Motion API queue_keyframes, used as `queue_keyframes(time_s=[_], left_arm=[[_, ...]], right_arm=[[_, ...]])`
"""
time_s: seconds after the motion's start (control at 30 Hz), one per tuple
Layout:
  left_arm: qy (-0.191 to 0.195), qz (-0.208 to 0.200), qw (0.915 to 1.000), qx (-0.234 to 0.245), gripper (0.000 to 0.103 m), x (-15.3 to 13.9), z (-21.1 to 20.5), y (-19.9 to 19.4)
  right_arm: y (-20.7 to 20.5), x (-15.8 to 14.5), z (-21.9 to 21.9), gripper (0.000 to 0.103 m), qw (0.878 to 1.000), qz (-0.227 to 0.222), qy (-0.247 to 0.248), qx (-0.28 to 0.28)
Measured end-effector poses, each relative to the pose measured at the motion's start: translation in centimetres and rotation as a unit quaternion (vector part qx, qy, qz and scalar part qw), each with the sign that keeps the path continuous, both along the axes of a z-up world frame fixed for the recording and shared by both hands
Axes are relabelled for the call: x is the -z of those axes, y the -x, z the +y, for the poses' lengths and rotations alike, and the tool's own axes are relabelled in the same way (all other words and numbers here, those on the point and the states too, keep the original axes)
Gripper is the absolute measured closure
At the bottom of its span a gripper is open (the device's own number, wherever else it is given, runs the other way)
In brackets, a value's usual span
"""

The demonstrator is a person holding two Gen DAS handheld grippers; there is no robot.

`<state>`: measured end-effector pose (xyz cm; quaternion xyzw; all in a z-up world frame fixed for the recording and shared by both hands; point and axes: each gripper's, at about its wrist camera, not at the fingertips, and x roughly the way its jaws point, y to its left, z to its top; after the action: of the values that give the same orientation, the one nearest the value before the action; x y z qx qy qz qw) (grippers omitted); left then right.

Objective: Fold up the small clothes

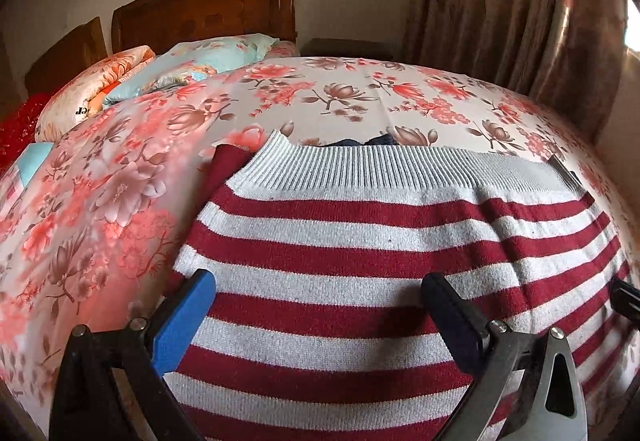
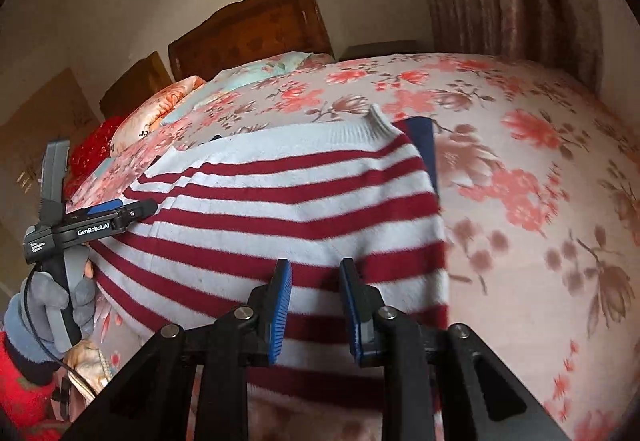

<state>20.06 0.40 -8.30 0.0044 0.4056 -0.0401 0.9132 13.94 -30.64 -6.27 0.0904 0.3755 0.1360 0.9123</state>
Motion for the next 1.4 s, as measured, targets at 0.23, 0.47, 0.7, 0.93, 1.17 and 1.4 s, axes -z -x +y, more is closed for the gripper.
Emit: queue_keyframes(time_s=[0.23, 0.47, 0.7, 0.93, 1.17, 1.4], left_arm=[[-0.001, 0.000, 1.0000, 0.000, 0.000, 0.0, -0.1, 0.0], [-0.001, 0.001, 1.0000, 0.000, 0.000, 0.0, -0.1, 0.0], [-0.001, 0.000, 1.0000, -0.001, 0.000, -0.1, -0.1, 0.0], [0.036, -0.050, 0.9981, 0.010, 0.000, -2.0, -1.1, 4.5], [-0.007, -0.007, 0.9982, 0.060, 0.000, 0.8, -3.6, 6.3], [0.008, -0.023, 0.9984, 0.052, 0.000, 1.1, -0.7, 7.8]], right_arm=[[2.3, -1.1, 1.3, 0.078, 0.999, -0.029, 0.018, 0.033], [1.7, 0.3, 4.9, 0.078, 0.998, -0.014, 0.064, -0.012], [2.4, 0.8, 2.8, 0.078, 0.997, -0.016, 0.069, 0.000], [3.3, 0.1, 1.9, 0.078, 0.998, -0.025, 0.050, 0.028], [3.3, 0.7, 3.3, 0.078, 0.997, -0.025, 0.067, 0.004], [3.7, 0.6, 1.4, 0.078, 0.998, -0.013, 0.055, 0.023]])
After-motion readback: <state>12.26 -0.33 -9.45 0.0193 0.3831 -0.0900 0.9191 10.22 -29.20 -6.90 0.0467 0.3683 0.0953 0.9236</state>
